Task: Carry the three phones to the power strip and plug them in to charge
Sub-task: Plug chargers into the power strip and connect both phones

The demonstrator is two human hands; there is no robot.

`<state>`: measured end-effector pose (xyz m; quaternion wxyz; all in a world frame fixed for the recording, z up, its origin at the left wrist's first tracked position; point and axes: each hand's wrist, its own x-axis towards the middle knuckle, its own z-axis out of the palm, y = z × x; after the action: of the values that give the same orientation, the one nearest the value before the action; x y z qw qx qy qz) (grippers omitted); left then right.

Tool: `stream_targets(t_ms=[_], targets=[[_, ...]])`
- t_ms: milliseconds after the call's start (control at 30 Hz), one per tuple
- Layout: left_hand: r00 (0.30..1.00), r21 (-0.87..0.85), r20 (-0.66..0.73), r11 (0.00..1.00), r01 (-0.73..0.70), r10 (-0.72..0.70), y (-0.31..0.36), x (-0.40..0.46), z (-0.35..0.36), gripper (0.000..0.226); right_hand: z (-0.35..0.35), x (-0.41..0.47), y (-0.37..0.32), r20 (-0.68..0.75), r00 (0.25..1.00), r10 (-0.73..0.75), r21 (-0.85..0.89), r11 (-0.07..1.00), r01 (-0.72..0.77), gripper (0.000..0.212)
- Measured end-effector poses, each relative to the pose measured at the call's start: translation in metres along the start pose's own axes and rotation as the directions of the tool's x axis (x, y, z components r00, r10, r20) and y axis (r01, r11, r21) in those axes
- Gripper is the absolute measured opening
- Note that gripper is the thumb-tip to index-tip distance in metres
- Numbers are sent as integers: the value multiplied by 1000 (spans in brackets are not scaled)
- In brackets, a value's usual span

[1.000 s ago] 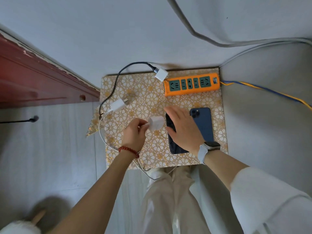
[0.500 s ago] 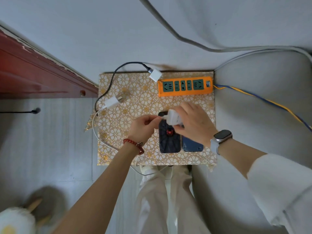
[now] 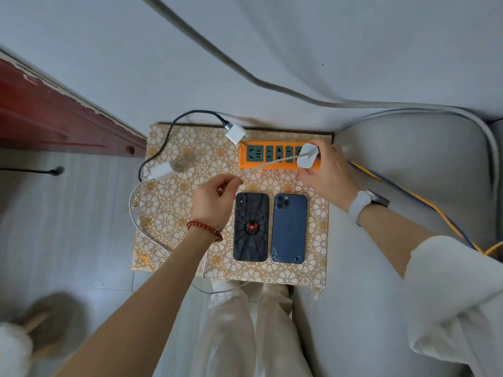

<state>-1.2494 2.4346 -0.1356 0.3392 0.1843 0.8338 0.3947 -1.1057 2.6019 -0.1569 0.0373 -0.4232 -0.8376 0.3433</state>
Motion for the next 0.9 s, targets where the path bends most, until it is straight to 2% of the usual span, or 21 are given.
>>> stream_targets(t_ms=[67, 133, 300, 467, 667, 767, 900], targets=[[998, -3, -25, 999, -52, 52, 13, 8, 5, 11, -2, 8, 2, 17, 999, 40, 163, 986, -42, 42], [993, -6, -48, 994, -106, 106, 23, 17, 8, 10, -6, 15, 5, 28, 999, 31, 199, 979, -36, 41], [975, 89, -112, 979, -182, 192, 33, 34, 10, 17, -9, 21, 14, 141, 989, 40, 121, 991, -57, 47], [970, 141, -144, 975, -174, 194, 32, 48, 13, 18, -10, 28, 13, 215, 977, 13, 67, 997, -28, 48], [975, 134, -165, 983, -125, 147, 29, 61, 12, 18, -1, 37, 11, 202, 979, -11, -132, 990, 38, 43], [979, 140, -157, 984, -107, 128, 28, 63, 12, 18, 1, 38, 13, 207, 978, -3, -245, 968, 55, 48], [981, 131, -148, 986, -107, 127, 26, 62, 12, 17, -1, 40, 14, 271, 962, 15, -171, 985, 33, 52]])
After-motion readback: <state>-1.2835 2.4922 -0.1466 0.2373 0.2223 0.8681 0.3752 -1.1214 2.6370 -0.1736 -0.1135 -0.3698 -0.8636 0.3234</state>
